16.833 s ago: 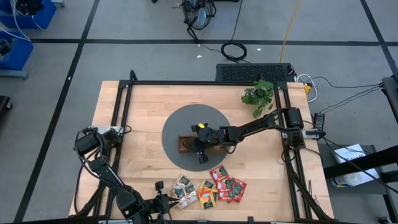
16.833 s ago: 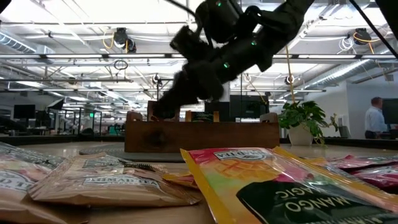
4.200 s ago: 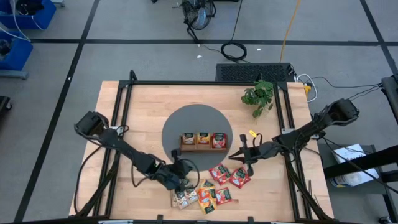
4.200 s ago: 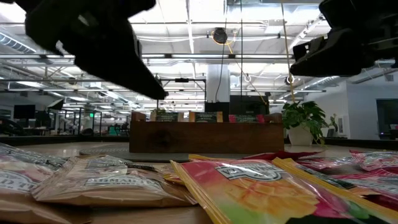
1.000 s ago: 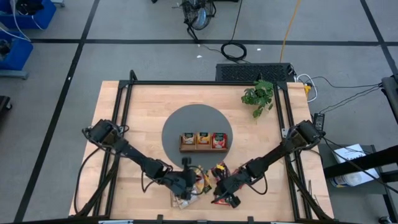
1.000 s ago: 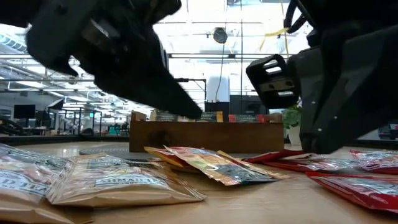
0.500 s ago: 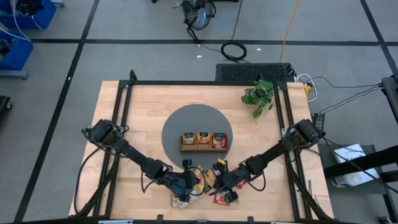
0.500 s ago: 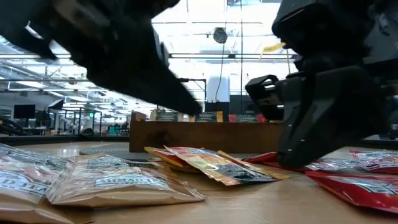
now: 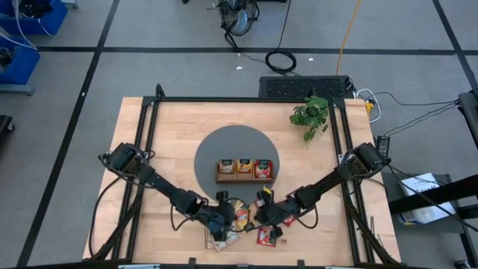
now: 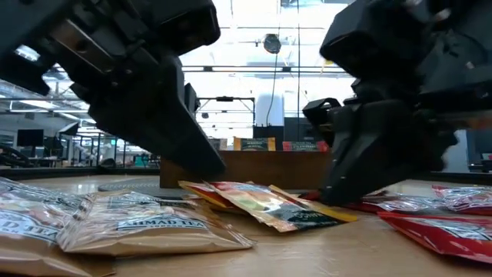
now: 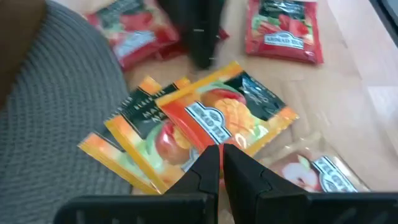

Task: Pick & Place Tea
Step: Put the mango tea sachet into the middle compartment of the wooden organizer

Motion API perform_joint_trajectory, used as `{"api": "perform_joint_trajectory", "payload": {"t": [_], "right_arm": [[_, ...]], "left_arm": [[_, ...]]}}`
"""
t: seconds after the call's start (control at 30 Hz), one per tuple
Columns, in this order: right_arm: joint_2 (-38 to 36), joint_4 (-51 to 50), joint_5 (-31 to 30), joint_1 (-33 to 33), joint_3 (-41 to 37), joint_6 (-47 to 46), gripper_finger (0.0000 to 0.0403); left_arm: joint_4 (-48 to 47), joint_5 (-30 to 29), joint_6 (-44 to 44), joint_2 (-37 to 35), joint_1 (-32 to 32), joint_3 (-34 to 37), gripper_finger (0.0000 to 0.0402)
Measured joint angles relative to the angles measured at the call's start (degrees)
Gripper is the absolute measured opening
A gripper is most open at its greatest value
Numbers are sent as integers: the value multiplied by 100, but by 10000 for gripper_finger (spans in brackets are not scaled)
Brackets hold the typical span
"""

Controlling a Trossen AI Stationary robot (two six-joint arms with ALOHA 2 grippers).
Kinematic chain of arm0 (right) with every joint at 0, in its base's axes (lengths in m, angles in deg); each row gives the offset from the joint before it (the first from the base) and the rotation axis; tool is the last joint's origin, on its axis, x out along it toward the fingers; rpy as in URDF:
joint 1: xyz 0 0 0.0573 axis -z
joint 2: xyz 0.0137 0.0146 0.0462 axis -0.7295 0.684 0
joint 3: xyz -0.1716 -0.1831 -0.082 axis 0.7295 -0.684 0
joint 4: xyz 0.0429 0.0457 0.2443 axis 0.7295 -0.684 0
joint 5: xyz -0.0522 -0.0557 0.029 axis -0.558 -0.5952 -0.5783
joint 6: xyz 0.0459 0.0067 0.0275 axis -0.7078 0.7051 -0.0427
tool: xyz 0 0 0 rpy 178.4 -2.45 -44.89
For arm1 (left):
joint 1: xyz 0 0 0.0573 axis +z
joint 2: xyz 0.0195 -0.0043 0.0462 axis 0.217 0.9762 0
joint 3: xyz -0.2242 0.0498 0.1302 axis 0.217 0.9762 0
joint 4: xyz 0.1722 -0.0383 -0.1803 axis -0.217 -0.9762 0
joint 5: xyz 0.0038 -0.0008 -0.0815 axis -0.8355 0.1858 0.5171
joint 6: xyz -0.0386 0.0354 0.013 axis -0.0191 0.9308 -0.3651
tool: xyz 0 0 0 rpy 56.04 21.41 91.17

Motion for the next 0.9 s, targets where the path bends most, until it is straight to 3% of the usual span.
{"api": "perform_joint_trajectory", "payload": {"t": [0.1, 0.6, 0.9], "right_arm": [[0, -50, -347, 8, 0, -131, 0], [-2, 209, -313, 33, 0, -76, 0], [-2, 164, -304, 25, 0, 41, 0]], "left_arm": [[-37, 26, -47, 0, -23, 0, 26], [166, 712, -189, 264, 73, 2, 26], [234, 741, -153, 269, 69, 2, 26]]}}
